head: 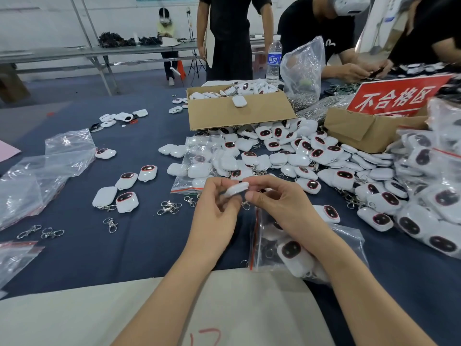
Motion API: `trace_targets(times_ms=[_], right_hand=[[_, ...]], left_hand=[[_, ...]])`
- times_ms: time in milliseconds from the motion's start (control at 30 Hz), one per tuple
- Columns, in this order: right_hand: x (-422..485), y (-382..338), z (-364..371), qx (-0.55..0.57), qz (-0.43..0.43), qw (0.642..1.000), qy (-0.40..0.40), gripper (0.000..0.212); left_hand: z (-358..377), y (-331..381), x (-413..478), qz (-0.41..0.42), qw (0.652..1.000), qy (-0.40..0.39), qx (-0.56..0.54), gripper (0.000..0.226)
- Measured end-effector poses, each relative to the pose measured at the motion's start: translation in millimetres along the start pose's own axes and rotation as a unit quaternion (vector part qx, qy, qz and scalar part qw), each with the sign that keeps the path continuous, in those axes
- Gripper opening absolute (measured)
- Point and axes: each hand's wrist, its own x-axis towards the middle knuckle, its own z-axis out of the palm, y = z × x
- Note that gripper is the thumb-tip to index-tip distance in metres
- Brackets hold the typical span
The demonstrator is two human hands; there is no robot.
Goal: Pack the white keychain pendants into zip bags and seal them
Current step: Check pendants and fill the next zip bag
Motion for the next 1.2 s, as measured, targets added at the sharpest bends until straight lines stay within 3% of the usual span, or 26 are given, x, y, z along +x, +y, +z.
trace_targets(times_ms=[100, 167, 333, 500, 600, 767, 900, 1067, 1200], right_hand=[[-0.5, 0.5, -0.5, 0.005, -0.002, 1.0, 0.007, 0.022], [-1.2, -1.4, 0.4, 0.017, -0.011, 1.0, -0.007, 0.02], [-1.3, -0.5, 0.5, -0.003, -0.003, 1.0, -0.003, 0.023], [2.4, -1.1, -8.6, -0.064, 0.023, 0.998, 0.002, 0.027], [2.9, -0.6, -22.7, -0.12, 0.043, 0.992, -0.001, 0.022], [0.1, 1.8, -40.3, -0.231, 0.099, 0.964, -0.092, 0.02], [-1.8, 3.9, -37.4, -0.211, 0.106, 0.964, -0.119, 0.021], [-0.9, 4.7, -37.2, -0.18, 0.091, 0.974, -0.105, 0.024], [-1.3, 2.9, -36.4, -0.174, 0.079, 0.976, -0.101, 0.024]], left_hand=[[-1.2, 3.0, 3.4, -0.068, 0.991, 0.0, -0.115, 0.017], [-2.4, 4.0, 6.9, -0.112, 0.978, -0.005, -0.177, 0.026], [-4.3, 2.9, 9.2, -0.145, 0.968, 0.002, -0.207, 0.029], [-4.9, 2.8, 7.1, -0.145, 0.983, -0.008, -0.108, 0.015], [-11.9, 8.1, 8.6, -0.161, 0.983, -0.073, -0.057, 0.014], [-36.0, 20.1, 9.3, -0.209, 0.951, -0.227, 0.021, 0.019], [-43.4, 29.2, 8.7, -0.234, 0.929, -0.28, 0.064, 0.019], [-53.4, 31.6, 14.7, -0.2, 0.93, -0.25, 0.182, 0.015], [-48.8, 33.7, 12.4, -0.196, 0.93, -0.252, 0.181, 0.013]])
